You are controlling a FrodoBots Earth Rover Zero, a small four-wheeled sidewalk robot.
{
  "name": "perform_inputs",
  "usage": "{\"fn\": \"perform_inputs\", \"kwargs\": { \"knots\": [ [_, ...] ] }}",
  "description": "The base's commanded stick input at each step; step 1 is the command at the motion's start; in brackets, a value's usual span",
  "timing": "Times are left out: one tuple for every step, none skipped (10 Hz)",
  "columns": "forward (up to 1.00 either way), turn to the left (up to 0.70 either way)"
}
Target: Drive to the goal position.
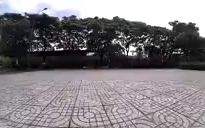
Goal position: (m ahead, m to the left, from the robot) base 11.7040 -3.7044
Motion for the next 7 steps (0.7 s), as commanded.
{"fn": "perform_inputs", "kwargs": {
  "knots": [
    [1.0, 0.0],
    [1.0, 0.0],
    [1.0, 0.0],
    [1.0, 0.0],
    [1.0, 0.0],
    [1.0, 0.0],
    [1.0, 0.0]
  ]
}}
